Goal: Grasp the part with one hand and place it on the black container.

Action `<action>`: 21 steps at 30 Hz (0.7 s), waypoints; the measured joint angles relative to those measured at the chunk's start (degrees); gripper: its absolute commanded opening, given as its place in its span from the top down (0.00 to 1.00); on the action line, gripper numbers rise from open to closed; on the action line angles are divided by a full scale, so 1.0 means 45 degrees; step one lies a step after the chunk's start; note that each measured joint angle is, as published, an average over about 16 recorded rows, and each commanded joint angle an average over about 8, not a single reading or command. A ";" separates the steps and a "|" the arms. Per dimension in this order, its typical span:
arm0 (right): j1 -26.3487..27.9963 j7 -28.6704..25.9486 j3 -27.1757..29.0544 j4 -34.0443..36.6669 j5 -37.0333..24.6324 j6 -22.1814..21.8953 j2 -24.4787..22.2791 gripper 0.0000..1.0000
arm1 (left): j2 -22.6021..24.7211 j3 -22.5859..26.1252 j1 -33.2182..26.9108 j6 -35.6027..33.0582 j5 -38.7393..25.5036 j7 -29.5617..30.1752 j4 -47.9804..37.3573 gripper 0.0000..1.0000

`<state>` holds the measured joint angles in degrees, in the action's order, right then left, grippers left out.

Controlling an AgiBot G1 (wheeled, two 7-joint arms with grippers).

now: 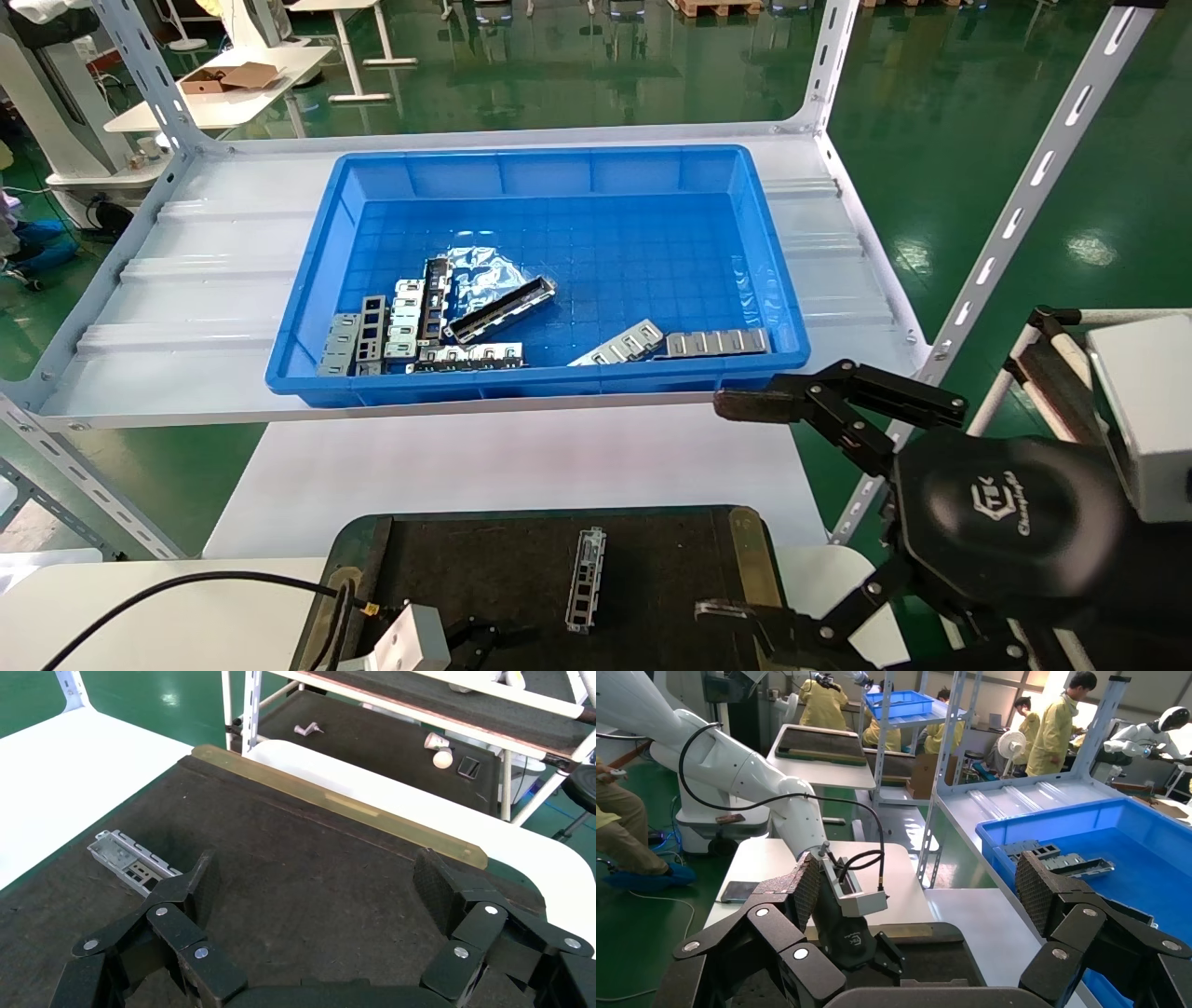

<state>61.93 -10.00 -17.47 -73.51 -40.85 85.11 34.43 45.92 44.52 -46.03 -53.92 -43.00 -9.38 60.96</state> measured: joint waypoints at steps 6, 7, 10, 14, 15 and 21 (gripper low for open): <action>0.0001 0.0002 -0.0004 0.0000 0.0002 -0.0002 -0.0001 0.00 | 0.0119 0.0090 -0.0232 -0.0208 -0.0097 0.0072 -0.0218 0.00; 0.0001 0.0002 -0.0004 0.0000 0.0003 -0.0002 -0.0002 0.00 | 0.0146 0.0108 -0.0270 -0.0221 -0.0122 0.0088 -0.0234 0.00; 0.0001 0.0003 -0.0006 0.0000 0.0004 -0.0003 -0.0002 0.00 | 0.0218 0.0168 -0.0395 -0.0243 -0.0205 0.0163 -0.0258 0.00; 0.0002 0.0004 -0.0008 0.0000 0.0006 -0.0004 -0.0003 0.00 | 0.0276 0.0251 -0.0577 -0.0229 -0.0333 0.0318 -0.0238 0.00; 0.0002 0.0005 -0.0009 0.0000 0.0006 -0.0004 -0.0004 0.00 | 0.0278 0.0270 -0.0621 -0.0223 -0.0364 0.0364 -0.0221 0.00; 0.0003 0.0006 -0.0012 0.0000 0.0008 -0.0005 -0.0005 0.00 | 0.0215 0.0354 -0.0823 -0.0219 -0.0504 0.0600 -0.0097 0.00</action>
<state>61.94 -9.97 -17.52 -73.51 -40.81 85.09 34.41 46.89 46.11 -49.74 -54.91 -45.27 -6.68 60.52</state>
